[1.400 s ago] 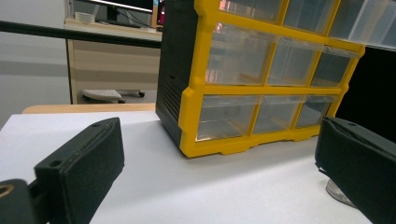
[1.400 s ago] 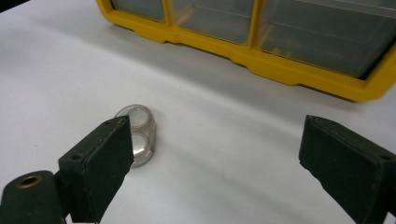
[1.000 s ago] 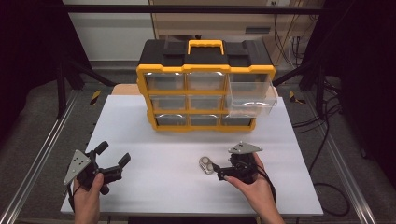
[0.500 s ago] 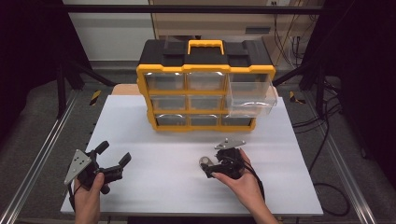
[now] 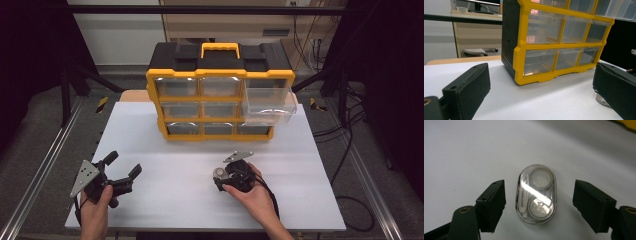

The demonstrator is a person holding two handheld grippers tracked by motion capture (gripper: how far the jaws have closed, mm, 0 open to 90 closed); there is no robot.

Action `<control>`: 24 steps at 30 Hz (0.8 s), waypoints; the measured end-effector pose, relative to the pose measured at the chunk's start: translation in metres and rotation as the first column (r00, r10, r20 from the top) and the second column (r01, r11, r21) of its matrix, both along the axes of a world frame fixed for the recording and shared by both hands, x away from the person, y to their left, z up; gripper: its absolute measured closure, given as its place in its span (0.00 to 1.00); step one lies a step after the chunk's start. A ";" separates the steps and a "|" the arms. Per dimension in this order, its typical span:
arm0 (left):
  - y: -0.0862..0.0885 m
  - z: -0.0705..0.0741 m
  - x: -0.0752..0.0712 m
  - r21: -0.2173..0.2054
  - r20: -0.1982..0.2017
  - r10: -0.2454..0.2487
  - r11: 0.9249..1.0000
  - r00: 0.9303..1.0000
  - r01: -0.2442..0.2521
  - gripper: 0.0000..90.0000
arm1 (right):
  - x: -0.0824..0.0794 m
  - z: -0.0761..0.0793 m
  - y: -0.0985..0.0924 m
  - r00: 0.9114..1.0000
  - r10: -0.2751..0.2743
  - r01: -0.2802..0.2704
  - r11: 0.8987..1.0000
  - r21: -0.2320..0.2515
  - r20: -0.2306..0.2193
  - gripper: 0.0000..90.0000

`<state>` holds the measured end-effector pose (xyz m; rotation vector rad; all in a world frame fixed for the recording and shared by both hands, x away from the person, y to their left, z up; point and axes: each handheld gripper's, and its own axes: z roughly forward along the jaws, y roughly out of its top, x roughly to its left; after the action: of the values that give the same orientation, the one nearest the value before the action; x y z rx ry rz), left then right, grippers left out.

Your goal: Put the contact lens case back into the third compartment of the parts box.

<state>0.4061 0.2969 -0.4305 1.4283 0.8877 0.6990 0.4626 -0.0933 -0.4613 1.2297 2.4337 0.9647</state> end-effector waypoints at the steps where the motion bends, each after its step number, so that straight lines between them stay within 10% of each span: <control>1: -0.001 0.000 0.000 0.000 0.000 0.000 1.000 1.000 0.000 0.01 | 0.000 -0.001 0.001 1.000 0.008 -0.008 1.000 0.008 -0.015 0.32; 24: -0.005 0.000 0.002 0.012 -0.005 -0.015 1.000 1.000 0.015 0.01 | -0.002 -0.012 0.012 0.999 0.011 -0.008 0.997 -0.072 0.037 0.55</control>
<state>0.4078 0.2921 -0.4307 1.4467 0.8766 0.6911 0.4601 -0.0817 -0.4730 1.1669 2.4254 0.8866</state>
